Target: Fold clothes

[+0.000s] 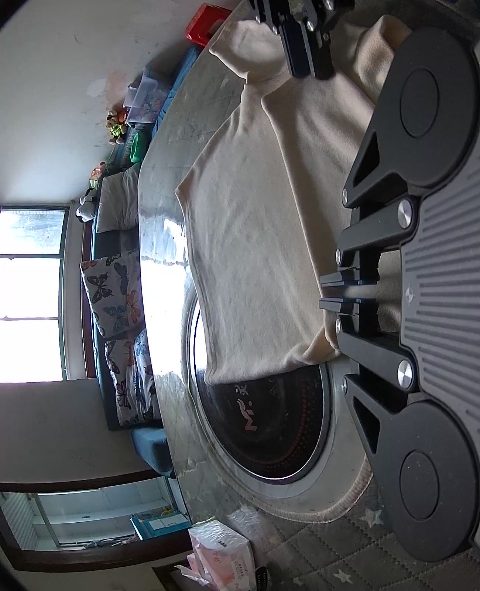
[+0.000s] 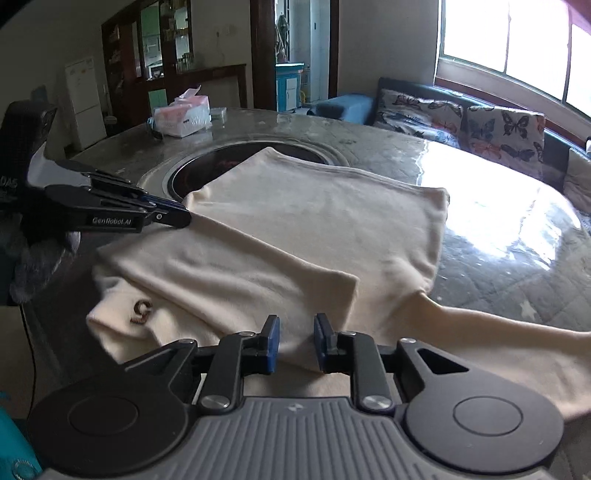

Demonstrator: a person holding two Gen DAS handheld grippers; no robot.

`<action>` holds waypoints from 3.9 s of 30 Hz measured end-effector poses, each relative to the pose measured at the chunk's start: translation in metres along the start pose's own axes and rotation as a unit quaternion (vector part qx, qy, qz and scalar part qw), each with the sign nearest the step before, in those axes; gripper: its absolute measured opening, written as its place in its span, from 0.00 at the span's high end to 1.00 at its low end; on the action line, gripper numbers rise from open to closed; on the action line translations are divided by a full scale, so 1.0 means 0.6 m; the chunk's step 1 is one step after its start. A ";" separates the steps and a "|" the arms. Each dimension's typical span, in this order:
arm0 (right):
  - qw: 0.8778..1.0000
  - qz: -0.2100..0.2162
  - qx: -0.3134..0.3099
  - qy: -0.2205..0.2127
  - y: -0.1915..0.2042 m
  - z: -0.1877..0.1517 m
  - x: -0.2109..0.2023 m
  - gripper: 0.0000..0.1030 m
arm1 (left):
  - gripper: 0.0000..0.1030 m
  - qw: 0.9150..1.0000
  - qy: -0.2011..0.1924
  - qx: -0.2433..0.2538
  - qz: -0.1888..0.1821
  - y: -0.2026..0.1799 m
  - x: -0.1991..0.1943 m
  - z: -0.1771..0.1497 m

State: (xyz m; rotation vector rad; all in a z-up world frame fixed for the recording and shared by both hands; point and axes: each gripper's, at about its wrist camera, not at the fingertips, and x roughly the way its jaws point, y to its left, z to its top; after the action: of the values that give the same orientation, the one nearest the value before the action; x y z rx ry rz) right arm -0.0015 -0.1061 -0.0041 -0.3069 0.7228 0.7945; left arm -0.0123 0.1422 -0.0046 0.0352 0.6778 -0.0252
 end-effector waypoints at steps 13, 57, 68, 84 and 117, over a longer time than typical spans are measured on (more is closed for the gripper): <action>1.000 -0.010 0.007 -0.017 0.001 -0.007 -0.026 0.75 | 0.91 0.995 -0.017 0.085 -0.057 -0.119 -0.015 -0.007; 0.907 -0.255 0.326 -0.082 -0.352 -0.135 -0.089 0.95 | 0.60 0.988 -0.025 0.136 -0.070 -0.190 -0.006 -0.003; 0.921 -0.214 0.284 -0.157 -0.299 -0.076 -0.174 0.96 | 0.60 0.986 -0.024 0.142 -0.090 -0.218 0.008 0.001; 0.968 -0.085 0.118 -0.203 -0.111 0.086 -0.186 0.96 | 0.54 0.995 -0.057 0.068 -0.049 -0.125 -0.048 -0.019; 0.999 0.005 -0.009 -0.045 0.017 0.057 -0.067 0.68 | 0.55 0.999 -0.035 0.015 -0.034 -0.076 -0.057 -0.035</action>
State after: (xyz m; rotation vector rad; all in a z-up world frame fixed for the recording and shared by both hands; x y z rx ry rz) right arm -0.0122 -0.1033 0.0484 -0.2815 0.6330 0.8190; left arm -0.0538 0.0980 -0.0006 0.0399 0.6082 -0.1022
